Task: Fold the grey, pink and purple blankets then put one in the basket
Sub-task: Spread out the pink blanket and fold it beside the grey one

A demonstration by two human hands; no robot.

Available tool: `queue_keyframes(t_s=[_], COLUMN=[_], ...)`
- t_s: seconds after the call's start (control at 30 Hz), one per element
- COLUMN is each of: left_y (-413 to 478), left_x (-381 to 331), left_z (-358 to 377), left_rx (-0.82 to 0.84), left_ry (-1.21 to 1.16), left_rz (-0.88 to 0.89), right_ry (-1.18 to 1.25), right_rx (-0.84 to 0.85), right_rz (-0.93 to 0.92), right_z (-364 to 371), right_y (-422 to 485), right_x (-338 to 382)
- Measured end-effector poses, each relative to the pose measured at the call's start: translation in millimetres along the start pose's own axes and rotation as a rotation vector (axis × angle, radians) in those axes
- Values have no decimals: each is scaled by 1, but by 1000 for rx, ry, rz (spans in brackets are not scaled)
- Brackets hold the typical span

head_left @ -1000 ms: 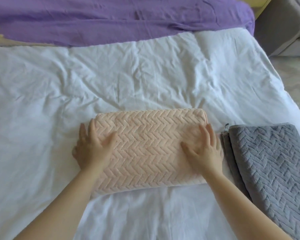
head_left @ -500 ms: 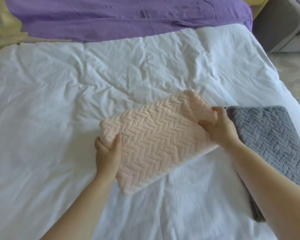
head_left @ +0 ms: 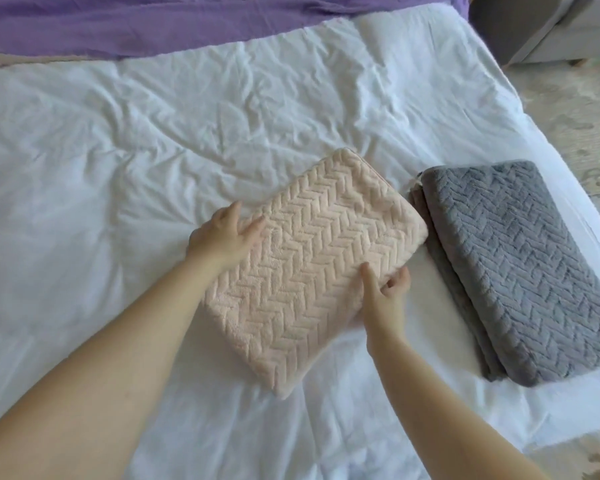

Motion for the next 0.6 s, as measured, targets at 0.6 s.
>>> queue_keyframes(t_s=[0.6], left_y=[-35], left_x=[-61], left_z=[-26], left_rx=[91], left_ry=[-604], left_rz=[-81], right_ry=[-238], right_rx=[107], right_rz=[-190], right_z=[-32], right_y=[7], right_x=[83])
Point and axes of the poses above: each hand's wrist, its own y-axis towards the middle knuckle, its own z-axis out of the palm, x = y × z, the point moved 5 cm from there along y, towards the middle knuckle, and after that the axes turned 8 degrees about -x, right-handed, at the moved point
